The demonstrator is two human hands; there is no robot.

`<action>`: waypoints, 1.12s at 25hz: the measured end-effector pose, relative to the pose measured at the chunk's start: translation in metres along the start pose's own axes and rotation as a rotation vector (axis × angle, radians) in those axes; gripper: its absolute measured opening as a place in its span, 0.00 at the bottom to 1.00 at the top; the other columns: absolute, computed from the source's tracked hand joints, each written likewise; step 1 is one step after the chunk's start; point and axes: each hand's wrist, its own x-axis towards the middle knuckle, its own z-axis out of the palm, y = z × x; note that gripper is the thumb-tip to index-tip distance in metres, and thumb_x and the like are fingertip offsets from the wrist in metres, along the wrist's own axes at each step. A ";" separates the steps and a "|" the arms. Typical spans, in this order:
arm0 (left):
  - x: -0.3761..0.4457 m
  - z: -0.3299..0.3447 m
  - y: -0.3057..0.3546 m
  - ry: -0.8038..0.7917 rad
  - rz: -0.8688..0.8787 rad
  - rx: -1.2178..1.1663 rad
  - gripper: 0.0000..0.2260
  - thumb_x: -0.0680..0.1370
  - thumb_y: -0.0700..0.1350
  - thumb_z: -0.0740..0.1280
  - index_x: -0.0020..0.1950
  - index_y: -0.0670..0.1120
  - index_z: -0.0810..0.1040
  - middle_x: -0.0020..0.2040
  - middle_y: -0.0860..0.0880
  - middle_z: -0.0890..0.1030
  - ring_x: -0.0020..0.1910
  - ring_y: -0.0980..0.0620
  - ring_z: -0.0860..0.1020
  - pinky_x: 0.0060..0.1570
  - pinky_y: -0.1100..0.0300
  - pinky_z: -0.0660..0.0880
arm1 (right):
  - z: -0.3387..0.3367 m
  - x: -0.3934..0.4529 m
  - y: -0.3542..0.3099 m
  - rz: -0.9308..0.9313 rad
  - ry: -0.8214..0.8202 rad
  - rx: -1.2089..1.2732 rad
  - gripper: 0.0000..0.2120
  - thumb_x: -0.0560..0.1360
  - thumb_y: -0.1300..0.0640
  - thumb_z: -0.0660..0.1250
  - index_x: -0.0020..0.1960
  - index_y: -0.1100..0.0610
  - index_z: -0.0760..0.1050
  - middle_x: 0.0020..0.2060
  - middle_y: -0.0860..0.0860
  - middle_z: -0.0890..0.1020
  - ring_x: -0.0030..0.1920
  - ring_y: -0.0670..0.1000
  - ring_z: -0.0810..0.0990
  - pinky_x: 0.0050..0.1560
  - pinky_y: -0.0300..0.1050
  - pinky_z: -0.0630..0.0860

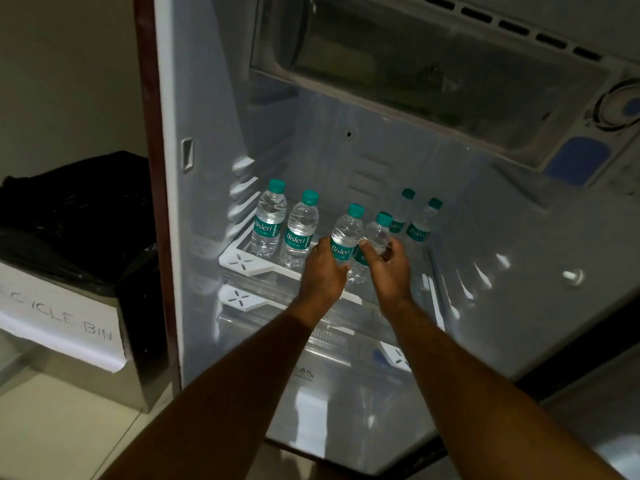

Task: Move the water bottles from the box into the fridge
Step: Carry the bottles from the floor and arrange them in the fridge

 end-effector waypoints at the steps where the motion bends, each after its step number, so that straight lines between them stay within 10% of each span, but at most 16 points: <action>1: -0.002 0.000 -0.002 0.004 0.014 0.007 0.25 0.75 0.43 0.75 0.70 0.47 0.70 0.63 0.48 0.79 0.61 0.50 0.78 0.62 0.53 0.77 | 0.001 -0.002 0.008 0.020 -0.006 -0.002 0.20 0.77 0.54 0.72 0.67 0.52 0.73 0.56 0.43 0.82 0.55 0.45 0.82 0.54 0.42 0.79; 28: -0.024 -0.017 -0.005 0.086 0.026 0.176 0.26 0.77 0.44 0.72 0.72 0.45 0.67 0.66 0.47 0.77 0.66 0.49 0.76 0.66 0.52 0.74 | 0.004 -0.022 0.036 -0.148 -0.043 -0.234 0.30 0.70 0.48 0.78 0.68 0.52 0.70 0.58 0.44 0.81 0.54 0.41 0.81 0.53 0.35 0.78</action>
